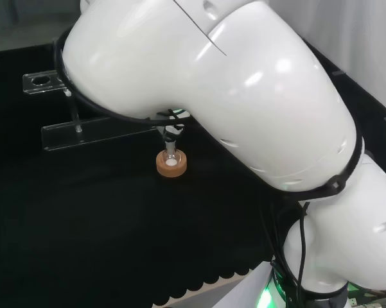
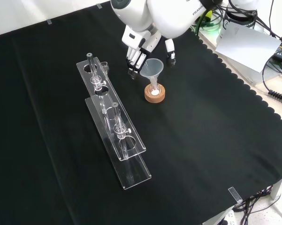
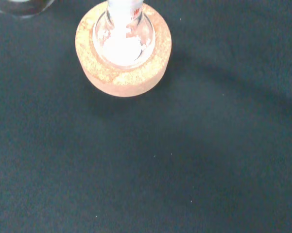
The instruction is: Remove the funnel from the round-bottom flask.
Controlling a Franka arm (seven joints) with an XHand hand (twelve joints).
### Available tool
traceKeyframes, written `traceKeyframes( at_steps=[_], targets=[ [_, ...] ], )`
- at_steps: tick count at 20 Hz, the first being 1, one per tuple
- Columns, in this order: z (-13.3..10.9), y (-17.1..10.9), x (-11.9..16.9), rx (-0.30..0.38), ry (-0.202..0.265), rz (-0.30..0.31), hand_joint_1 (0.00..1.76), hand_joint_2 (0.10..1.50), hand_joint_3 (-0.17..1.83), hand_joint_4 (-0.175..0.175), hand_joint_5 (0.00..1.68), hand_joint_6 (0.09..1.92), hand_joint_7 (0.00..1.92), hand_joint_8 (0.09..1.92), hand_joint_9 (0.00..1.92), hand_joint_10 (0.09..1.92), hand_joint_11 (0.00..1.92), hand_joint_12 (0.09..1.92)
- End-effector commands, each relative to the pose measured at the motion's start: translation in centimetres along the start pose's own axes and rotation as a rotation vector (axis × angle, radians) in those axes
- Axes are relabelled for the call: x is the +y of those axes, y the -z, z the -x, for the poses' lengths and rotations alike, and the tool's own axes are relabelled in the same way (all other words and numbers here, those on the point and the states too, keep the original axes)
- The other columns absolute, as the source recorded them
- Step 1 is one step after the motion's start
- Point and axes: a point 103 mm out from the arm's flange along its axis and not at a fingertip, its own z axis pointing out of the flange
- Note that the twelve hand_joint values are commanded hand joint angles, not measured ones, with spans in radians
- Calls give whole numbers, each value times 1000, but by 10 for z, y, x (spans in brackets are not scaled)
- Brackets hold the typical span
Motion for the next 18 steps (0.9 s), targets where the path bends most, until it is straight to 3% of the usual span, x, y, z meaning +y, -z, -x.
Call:
traceKeyframes(
  at_steps=[1,7,12,15,18],
  targets=[
    [-4,-7,9,-7,17,-24,680,692,314,-56,216,87,20,698,418,738,534,1391],
    [-6,-6,11,-31,12,-21,703,679,361,-51,281,87,96,703,543,654,551,1376],
    [-8,0,7,-175,-45,61,816,684,470,-33,579,107,387,672,826,523,670,1286],
    [-8,7,1,-221,-73,105,869,694,541,-12,797,303,568,627,995,434,778,1220],
    [-8,17,-4,-207,-75,116,888,702,581,3,871,450,635,613,1079,386,832,1191]
  ],
)
